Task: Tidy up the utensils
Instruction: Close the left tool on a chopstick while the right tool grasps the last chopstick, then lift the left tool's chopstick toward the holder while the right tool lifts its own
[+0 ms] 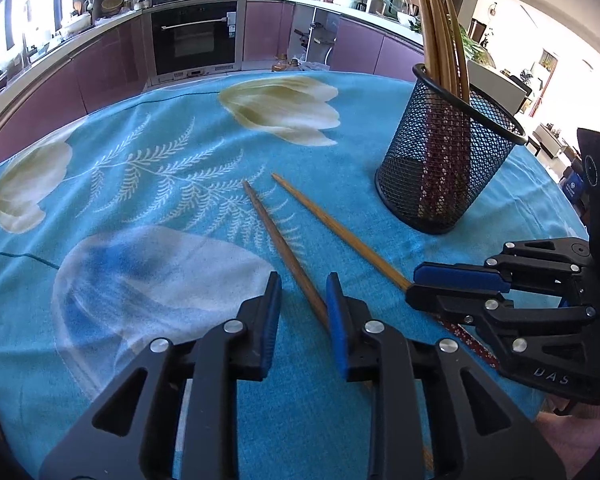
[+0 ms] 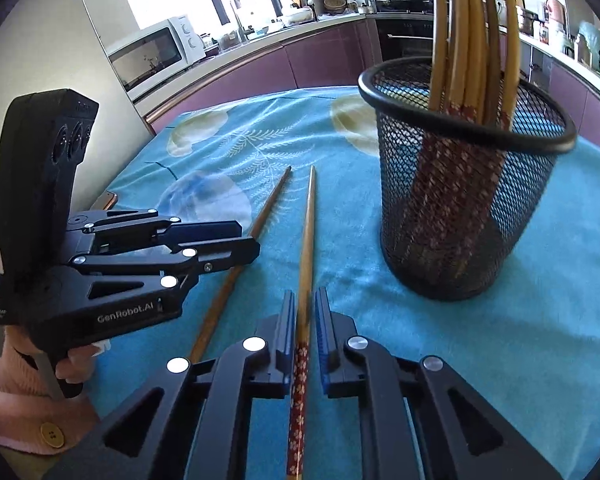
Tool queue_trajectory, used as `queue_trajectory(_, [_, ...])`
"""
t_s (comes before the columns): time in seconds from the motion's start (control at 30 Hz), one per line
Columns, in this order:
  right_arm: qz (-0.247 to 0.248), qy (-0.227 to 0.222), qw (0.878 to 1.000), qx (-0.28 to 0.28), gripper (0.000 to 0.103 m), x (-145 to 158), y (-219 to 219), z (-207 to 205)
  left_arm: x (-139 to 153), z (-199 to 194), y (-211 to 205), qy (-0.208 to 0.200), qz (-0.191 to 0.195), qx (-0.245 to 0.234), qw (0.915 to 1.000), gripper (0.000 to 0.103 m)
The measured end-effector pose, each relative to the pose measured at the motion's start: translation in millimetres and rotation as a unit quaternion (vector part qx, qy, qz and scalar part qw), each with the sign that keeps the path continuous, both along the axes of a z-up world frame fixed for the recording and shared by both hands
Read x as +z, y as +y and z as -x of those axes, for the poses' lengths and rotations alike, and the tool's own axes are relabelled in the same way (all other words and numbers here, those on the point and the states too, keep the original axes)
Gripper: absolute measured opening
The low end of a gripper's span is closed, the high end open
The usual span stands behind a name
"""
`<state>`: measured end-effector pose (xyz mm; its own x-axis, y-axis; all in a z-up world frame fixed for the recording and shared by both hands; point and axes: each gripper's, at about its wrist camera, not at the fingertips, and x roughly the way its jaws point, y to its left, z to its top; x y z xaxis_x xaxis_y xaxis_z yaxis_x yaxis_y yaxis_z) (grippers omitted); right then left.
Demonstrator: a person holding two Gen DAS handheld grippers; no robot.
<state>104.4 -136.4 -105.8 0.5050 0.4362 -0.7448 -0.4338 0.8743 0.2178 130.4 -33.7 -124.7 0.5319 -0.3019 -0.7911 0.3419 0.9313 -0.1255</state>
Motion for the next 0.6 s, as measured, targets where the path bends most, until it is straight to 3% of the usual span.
queue_trajectory(0.23, [0.022,-0.013,1.0,0.001,0.017,-2,12,-11,-1,-5,-3,-0.002,-0.003,0.009,1.0,0.015])
queue_trajectory(0.4, [0.002,-0.003,1.0,-0.011,0.007,-3,2,-14,-1,-3,-2,-0.003,0.004,0.017,0.9999,0.013])
queue_trajectory(0.6, [-0.027,-0.005,0.999,-0.018,0.006,1,-7,-9,2,2,1,-0.002,0.012,0.02,0.9997,0.01])
